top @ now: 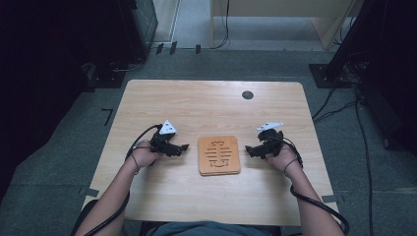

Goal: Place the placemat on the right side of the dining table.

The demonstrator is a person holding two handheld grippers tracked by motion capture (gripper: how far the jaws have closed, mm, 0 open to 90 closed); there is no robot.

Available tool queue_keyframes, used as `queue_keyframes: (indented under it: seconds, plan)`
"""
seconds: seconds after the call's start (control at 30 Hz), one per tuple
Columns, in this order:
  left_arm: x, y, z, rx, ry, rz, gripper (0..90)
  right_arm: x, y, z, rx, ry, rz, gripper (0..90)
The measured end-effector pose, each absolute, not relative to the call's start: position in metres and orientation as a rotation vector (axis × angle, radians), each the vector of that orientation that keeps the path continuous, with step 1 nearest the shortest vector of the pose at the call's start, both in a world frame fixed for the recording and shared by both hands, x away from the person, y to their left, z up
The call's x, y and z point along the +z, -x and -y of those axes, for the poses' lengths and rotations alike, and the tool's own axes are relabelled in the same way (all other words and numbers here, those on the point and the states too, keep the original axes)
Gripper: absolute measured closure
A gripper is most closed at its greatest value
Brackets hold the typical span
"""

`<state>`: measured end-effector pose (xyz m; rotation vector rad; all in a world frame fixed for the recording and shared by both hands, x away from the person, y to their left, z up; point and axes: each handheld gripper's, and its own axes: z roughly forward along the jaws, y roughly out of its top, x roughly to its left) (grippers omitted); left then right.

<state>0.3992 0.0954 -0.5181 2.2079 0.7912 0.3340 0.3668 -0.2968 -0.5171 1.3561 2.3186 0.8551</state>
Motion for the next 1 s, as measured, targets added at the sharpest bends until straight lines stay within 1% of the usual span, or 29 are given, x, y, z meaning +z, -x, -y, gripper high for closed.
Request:
queue_keyframes:
  seconds: [0.4,0.5,0.53,0.6,0.77,0.8,0.9,1.0]
  plan:
    - [-0.518,-0.399,-0.095,0.337,-2.207,-0.800,15.6,-0.517,-0.369,0.297,0.859,-1.352,-2.326,0.0]
    - [-0.518,-0.400,-0.095,0.349,-2.199,-0.828,15.6,-0.516,-0.371,0.296,0.841,-1.354,-2.336,0.0]
    - [-0.518,-0.401,-0.095,0.355,-2.195,-0.840,15.3,-0.515,-0.371,0.295,0.830,-1.357,-2.341,0.0]
    - [-0.518,-0.402,-0.095,0.362,-2.198,-0.865,10.8,-0.514,-0.373,0.294,0.810,-1.373,-2.348,0.0]
    - [-0.518,-0.402,-0.093,0.368,-2.192,-0.886,10.4,-0.511,-0.377,0.289,0.749,-1.429,-2.357,0.6]
    - [-0.518,-0.402,-0.092,0.370,-2.191,-0.892,10.4,-0.510,-0.378,0.289,0.738,-1.435,-2.357,2.6]
    - [-0.517,-0.402,-0.091,0.367,-2.206,-0.905,10.5,-0.506,-0.379,0.291,0.739,-1.445,-2.347,14.5]
    - [-0.515,-0.402,-0.090,0.361,-2.216,-0.914,10.6,-0.504,-0.380,0.295,0.745,-1.455,-2.343,21.7]
